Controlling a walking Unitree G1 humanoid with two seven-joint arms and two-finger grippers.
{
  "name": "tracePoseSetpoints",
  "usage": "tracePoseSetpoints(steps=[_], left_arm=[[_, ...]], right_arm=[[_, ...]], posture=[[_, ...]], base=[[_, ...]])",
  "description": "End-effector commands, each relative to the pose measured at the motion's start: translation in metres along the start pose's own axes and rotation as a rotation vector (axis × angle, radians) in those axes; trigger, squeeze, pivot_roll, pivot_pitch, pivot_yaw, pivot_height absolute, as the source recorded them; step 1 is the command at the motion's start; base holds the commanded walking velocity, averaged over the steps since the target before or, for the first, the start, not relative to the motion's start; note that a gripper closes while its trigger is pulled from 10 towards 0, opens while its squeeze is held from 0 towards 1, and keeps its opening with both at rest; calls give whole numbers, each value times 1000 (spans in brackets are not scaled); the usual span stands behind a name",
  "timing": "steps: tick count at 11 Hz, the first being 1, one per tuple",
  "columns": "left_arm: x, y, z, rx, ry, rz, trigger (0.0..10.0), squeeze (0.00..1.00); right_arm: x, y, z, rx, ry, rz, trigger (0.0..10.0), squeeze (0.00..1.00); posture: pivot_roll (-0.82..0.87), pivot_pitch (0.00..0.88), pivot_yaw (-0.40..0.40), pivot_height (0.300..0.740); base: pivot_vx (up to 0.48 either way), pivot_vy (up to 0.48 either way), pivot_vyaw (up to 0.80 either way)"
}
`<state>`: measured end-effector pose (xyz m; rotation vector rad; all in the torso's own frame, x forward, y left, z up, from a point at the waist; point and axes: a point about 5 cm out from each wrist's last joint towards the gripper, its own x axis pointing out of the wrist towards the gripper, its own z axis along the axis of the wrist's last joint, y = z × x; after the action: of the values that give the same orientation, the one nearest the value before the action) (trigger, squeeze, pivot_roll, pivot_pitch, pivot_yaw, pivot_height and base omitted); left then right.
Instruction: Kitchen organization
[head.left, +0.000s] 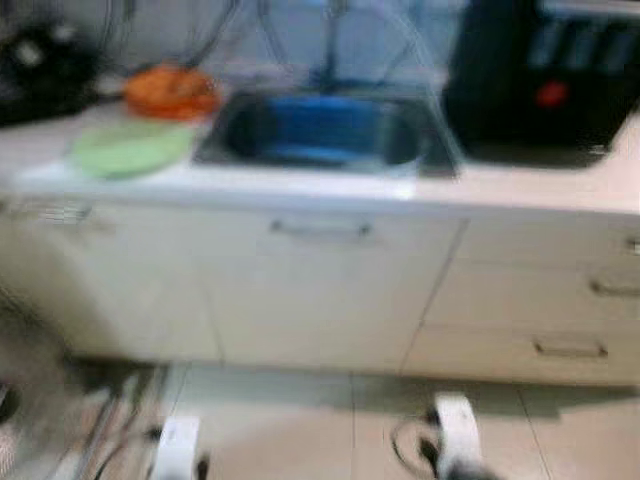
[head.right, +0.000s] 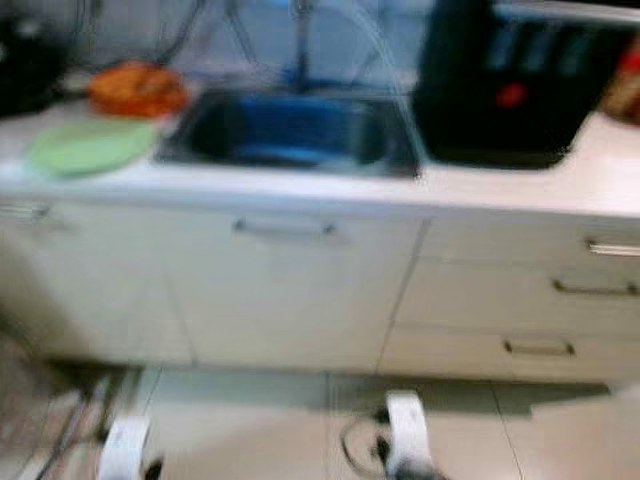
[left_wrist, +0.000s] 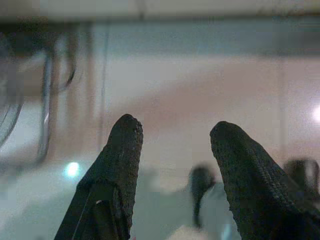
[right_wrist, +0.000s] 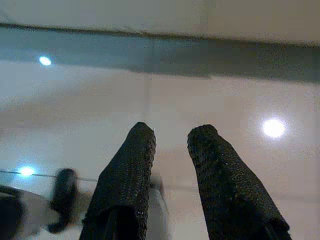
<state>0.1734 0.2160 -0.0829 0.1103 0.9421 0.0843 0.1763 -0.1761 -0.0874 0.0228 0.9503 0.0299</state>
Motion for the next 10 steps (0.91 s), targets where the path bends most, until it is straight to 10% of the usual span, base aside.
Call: tracePoseSetpoints(steps=[1, 10], left_arm=[[-1, -7, -5, 1, 16, -17, 10000, 0], [-1, -6, -6, 5, 19, -14, 10000, 0]], right_arm=[[-1, -8, -1, 1, 8, -20, 10000, 0], [-1, -8, -1, -1, 9, -18, 10000, 0]], posture=[[168, 28, -16, 740], [169, 29, -17, 740]], base=[[480, 0, 0], [480, 0, 0]])
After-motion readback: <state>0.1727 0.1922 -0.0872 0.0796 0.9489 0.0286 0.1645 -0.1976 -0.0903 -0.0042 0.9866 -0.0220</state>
